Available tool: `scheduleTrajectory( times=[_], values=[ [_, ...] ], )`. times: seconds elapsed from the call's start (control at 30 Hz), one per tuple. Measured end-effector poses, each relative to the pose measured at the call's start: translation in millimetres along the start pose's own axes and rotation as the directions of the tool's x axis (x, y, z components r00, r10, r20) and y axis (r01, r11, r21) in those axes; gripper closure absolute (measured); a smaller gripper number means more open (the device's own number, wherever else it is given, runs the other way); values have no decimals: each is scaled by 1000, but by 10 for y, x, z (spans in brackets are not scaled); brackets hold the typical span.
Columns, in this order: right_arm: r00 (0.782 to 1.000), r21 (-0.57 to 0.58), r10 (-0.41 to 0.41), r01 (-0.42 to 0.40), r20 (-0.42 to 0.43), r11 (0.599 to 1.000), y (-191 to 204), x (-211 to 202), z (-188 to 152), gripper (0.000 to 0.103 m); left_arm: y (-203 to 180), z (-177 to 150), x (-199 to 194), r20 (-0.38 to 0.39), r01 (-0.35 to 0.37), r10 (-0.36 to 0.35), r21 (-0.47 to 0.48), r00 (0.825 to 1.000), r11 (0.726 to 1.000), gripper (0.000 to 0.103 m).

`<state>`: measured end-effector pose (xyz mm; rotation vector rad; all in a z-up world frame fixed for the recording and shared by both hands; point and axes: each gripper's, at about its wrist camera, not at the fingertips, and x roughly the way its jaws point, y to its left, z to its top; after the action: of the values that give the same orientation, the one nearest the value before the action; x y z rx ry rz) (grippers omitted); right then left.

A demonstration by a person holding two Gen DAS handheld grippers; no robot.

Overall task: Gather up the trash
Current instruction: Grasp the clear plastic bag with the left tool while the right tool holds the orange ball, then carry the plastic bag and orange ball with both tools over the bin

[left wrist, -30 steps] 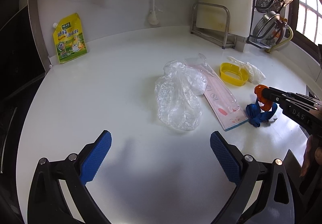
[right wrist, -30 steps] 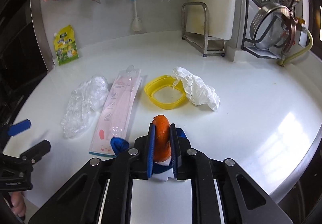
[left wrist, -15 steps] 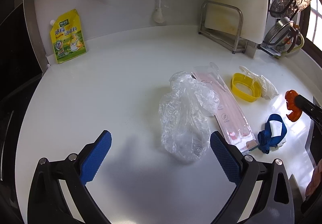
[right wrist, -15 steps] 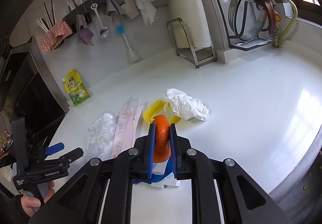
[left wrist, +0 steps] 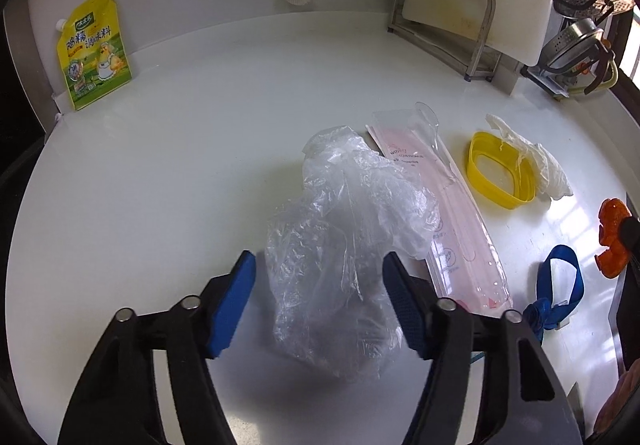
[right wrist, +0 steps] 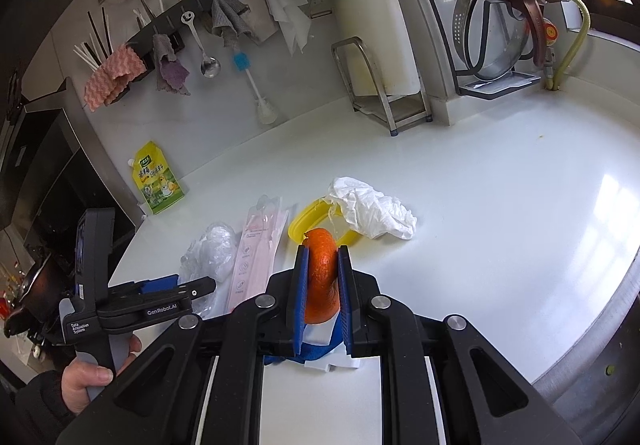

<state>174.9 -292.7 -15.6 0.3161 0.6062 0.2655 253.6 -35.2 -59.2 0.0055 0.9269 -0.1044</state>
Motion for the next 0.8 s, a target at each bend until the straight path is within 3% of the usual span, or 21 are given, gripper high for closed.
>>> scheduleTrajectory(
  times=[0.03,0.07,0.17,0.5,0.8],
  values=[
    [1000,-3,-1,1,0,1000,5,-1,-1,89,-12,-14,-15,14,-10,10,11,1000,1000,53],
    [1000,-5,-2,2,-1,1000,10,-1,-6,89,-21,-23,-23,18,-4,4,20,1000,1000,67],
    [1000,-10,-4,4,-3,1000,26,8,-23,89,-15,-34,-63,20,17,-18,23,1000,1000,87],
    [1000,-14,-16,16,11,1000,91,-171,-129,89,88,-219,-597,128,-32,25,50,991,998,91],
    [998,-54,-54,56,32,997,388,-655,-443,89,-54,-699,-1141,183,-1,-19,108,983,994,91]
  ],
)
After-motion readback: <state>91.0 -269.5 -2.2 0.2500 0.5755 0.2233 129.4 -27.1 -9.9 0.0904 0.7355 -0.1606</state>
